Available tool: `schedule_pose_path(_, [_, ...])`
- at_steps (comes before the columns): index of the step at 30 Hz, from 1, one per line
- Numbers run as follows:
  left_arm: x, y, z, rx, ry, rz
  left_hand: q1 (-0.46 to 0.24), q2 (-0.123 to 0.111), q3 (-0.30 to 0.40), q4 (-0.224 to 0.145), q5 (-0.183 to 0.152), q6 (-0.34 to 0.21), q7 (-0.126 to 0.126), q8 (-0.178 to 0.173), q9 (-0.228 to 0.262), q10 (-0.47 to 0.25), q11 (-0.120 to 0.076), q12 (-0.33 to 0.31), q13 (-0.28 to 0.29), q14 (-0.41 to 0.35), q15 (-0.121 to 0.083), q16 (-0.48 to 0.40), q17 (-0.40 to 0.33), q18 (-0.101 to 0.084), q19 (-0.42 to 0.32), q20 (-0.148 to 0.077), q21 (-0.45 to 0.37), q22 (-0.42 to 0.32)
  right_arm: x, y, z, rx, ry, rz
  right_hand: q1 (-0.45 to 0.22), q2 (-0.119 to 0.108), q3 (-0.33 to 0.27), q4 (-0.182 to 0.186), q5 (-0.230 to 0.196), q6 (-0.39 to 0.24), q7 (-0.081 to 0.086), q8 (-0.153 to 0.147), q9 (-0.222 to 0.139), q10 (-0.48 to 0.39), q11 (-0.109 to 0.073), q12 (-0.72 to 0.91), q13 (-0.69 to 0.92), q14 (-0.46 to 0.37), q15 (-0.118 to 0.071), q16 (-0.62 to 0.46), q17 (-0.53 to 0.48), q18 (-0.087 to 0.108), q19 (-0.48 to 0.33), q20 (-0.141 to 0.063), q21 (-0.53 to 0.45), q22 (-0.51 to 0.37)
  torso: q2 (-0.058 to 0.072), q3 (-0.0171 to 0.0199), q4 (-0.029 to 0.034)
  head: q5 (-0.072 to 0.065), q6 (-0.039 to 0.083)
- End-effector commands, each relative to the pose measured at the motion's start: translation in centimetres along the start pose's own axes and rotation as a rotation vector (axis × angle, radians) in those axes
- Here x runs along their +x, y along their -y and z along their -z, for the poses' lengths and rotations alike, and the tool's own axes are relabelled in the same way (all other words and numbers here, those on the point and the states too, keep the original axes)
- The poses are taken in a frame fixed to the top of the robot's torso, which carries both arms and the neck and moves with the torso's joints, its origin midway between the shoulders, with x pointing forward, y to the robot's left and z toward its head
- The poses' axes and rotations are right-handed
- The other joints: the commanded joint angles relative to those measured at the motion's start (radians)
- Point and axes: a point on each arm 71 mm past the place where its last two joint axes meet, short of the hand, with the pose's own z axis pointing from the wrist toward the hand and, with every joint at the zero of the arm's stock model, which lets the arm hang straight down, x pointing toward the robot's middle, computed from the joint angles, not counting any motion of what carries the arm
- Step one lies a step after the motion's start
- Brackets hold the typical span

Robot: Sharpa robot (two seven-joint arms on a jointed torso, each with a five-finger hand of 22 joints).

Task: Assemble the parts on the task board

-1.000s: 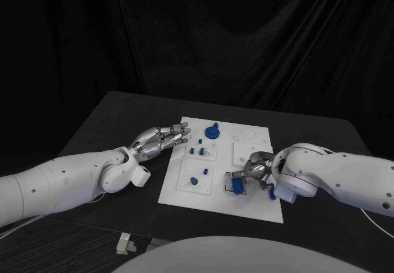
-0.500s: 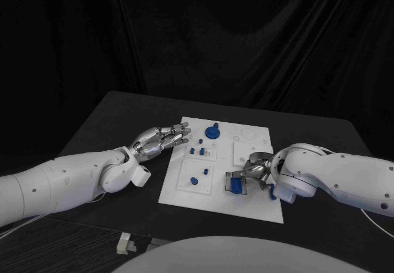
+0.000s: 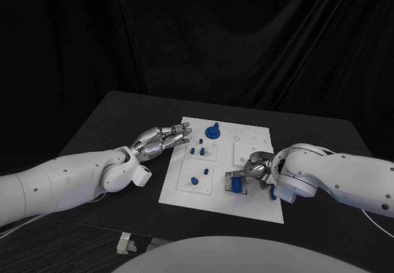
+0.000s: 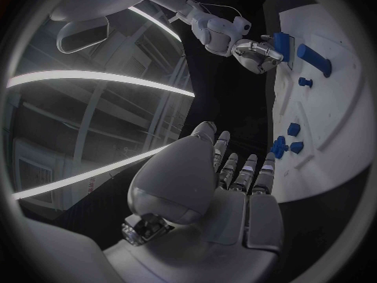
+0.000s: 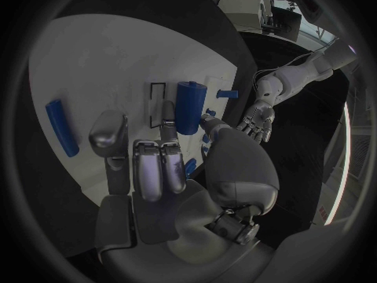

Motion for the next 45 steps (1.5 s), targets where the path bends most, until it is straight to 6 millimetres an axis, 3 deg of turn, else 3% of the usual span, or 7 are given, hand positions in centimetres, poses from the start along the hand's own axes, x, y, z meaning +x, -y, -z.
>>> schedule_pose_path(1, [0.16, 0.09, -0.07, 0.02, -0.01, 0.016, 0.008, 0.005, 0.023, -0.002, 0.021, 0.002, 0.007, 0.018, 0.005, -0.006, 0.008, 0.013, -0.001, -0.004, 0.012, 0.01, 0.007, -0.03, -0.004, -0.002, -0.006, -0.01, -0.07, 0.07, -0.04, 0.001, 0.021, -0.008, 0.0, 0.027, 0.078, 0.002, -0.007, -0.007, 0.001, 0.006, 0.021, 0.106, -0.009, 0.012, 0.268, 0.092, -0.011, -0.011, 0.23, 0.021, 0.004, 0.008, -0.013, 0.133, 0.0, 0.0001, 0.0001, 0.0, 0.0])
schedule_pose_path(18, [0.18, -0.16, -0.06, 0.01, -0.013, 0.021, 0.008, 0.004, 0.026, -0.002, 0.021, 0.001, 0.008, 0.018, 0.005, -0.006, 0.009, 0.012, -0.001, -0.004, 0.016, 0.01, 0.007, -0.03, -0.006, -0.002, -0.006, -0.013, -0.01, -0.07, -0.14, 0.001, 0.016, -0.004, -0.049, 0.013, 0.019, 0.05, -0.111, -0.018, 0.006, -0.003, 0.029, 0.106, -0.005, 0.012, 0.268, 0.093, -0.007, -0.012, 0.229, 0.022, 0.006, 0.011, -0.02, 0.133, 0.0, -0.0001, 0.0006, 0.001, 0.0])
schedule_pose_path(22, [0.19, -0.26, 0.01, 0.007, -0.013, 0.022, 0.008, 0.004, 0.026, -0.002, 0.021, 0.001, 0.008, 0.018, 0.005, -0.006, 0.009, 0.012, -0.001, -0.004, 0.016, 0.01, 0.007, -0.03, -0.006, -0.002, -0.006, -0.013, 0.01, -0.1, -0.16, 0.002, 0.015, -0.003, -0.058, 0.007, -0.012, 0.063, -0.068, -0.018, 0.006, -0.004, 0.032, 0.106, -0.005, 0.012, 0.268, 0.093, -0.007, -0.013, 0.229, 0.022, 0.006, 0.011, -0.021, 0.133, 0.0, -0.0002, 0.0006, 0.002, 0.0])
schedule_pose_path(25, [0.21, -0.35, 0.07, 0.005, -0.013, 0.024, 0.008, 0.004, 0.026, -0.002, 0.021, 0.001, 0.008, 0.018, 0.005, -0.006, 0.009, 0.012, -0.001, -0.004, 0.016, 0.01, 0.007, -0.03, -0.006, -0.002, -0.006, -0.013, 0.02, -0.12, -0.16, 0.002, 0.014, -0.002, -0.059, 0.005, -0.02, 0.064, -0.069, -0.019, 0.006, -0.004, 0.032, 0.106, -0.005, 0.012, 0.268, 0.093, -0.007, -0.013, 0.229, 0.022, 0.006, 0.011, -0.021, 0.133, 0.0, -0.0002, 0.0007, 0.003, 0.0])
schedule_pose_path(39, [0.28, -0.63, 0.19, -0.003, -0.014, 0.028, 0.008, 0.004, 0.028, -0.002, 0.021, 0.0, 0.008, 0.018, 0.005, -0.007, 0.009, 0.012, -0.001, -0.004, 0.017, 0.011, 0.007, -0.03, -0.006, -0.002, -0.006, -0.014, 0.11, -0.2, -0.14, -0.003, 0.009, 0.001, -0.026, -0.011, -0.125, 0.063, -0.206, -0.039, 0.012, -0.016, 0.038, 0.106, 0.001, 0.012, 0.268, 0.093, -0.003, -0.012, 0.23, 0.022, 0.008, 0.014, -0.024, 0.134, 0.0, -0.0001, 0.0006, 0.002, 0.0])
schedule_pose_path(43, [0.28, -0.66, 0.2, -0.004, -0.014, 0.029, 0.008, 0.004, 0.028, -0.002, 0.021, 0.0, 0.008, 0.018, 0.005, -0.007, 0.009, 0.012, -0.001, -0.004, 0.017, 0.011, 0.007, -0.03, -0.006, -0.002, -0.006, -0.014, 0.07, -0.2, -0.08, -0.009, 0.016, 0.011, -0.033, -0.037, -0.214, 0.097, -0.302, -0.056, 0.018, -0.015, 0.044, 0.106, 0.004, 0.012, 0.268, 0.094, 0.001, -0.009, 0.233, 0.021, 0.01, 0.018, -0.023, 0.135, 0.0, -0.0001, 0.0006, 0.004, 0.0])
schedule_pose_path(45, [0.28, -0.68, 0.2, -0.005, -0.014, 0.029, 0.008, 0.004, 0.028, -0.002, 0.021, 0.0, 0.008, 0.018, 0.005, -0.007, 0.009, 0.012, -0.001, -0.004, 0.017, 0.011, 0.007, -0.03, -0.006, -0.002, -0.006, -0.014, -0.01, -0.19, -0.02, -0.015, 0.029, 0.021, -0.047, -0.062, -0.266, 0.101, -0.31, -0.068, 0.019, -0.015, 0.047, 0.106, 0.007, 0.012, 0.268, 0.094, 0.002, -0.01, 0.233, 0.021, 0.009, 0.019, -0.025, 0.134, 0.0, 0.0, 0.0003, 0.004, 0.0])
